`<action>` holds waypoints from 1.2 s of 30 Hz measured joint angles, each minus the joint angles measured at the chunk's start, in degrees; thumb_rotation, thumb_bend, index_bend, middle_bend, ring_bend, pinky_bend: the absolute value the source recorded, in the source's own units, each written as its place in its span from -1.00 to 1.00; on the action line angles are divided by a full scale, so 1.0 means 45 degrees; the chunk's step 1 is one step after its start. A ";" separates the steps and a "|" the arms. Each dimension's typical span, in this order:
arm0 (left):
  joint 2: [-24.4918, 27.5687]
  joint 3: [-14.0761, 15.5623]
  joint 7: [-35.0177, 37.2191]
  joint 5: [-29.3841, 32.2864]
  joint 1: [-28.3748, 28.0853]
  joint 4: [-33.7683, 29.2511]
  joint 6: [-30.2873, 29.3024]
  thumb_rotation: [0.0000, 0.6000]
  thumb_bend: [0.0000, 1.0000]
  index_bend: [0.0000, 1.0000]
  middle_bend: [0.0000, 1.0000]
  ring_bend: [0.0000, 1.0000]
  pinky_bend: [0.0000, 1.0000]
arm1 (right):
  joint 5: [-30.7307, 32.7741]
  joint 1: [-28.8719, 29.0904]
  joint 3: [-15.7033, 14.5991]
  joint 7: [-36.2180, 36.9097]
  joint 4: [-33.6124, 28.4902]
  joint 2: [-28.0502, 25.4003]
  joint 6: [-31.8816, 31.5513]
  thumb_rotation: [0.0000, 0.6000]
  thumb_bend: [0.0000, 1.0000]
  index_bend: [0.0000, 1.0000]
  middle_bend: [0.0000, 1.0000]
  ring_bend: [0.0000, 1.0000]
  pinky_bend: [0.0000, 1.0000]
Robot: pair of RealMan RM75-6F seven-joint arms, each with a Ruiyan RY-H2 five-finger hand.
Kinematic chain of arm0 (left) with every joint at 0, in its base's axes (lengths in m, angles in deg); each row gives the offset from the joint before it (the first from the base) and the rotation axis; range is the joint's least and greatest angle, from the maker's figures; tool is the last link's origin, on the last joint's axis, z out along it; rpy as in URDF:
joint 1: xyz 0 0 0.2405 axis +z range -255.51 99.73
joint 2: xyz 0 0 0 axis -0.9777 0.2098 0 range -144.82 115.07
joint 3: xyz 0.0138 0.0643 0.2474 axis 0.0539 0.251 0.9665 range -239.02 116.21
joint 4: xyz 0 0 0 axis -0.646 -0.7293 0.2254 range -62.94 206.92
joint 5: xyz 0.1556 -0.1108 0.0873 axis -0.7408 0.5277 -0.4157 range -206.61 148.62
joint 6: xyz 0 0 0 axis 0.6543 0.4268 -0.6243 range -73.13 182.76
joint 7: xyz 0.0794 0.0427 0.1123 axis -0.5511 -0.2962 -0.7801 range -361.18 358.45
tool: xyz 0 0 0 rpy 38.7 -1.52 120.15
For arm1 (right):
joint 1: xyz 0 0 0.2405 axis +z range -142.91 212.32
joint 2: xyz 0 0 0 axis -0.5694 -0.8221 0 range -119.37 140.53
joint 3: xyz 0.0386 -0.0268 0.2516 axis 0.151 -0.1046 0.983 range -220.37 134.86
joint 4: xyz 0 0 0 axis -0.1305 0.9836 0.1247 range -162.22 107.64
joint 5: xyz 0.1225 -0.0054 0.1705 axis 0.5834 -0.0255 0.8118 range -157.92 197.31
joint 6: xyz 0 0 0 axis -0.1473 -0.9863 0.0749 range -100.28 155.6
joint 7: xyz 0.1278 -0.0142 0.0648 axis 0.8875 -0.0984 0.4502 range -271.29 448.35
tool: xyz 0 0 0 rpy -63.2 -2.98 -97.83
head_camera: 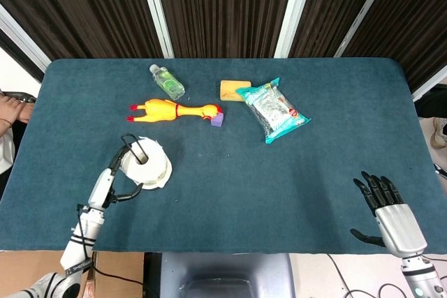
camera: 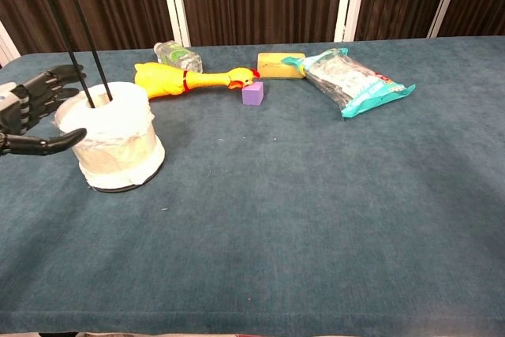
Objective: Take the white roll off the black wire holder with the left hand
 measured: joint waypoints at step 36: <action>-0.0835 -0.2615 -0.1320 0.1409 -0.0250 -0.1025 -0.2055 1.00 0.47 0.58 0.38 0.34 0.47 | -0.0292 -0.0180 -0.0097 0.0594 0.0098 -0.0241 -0.0494 1.00 -0.92 -1.00 -1.00 -1.00 -1.00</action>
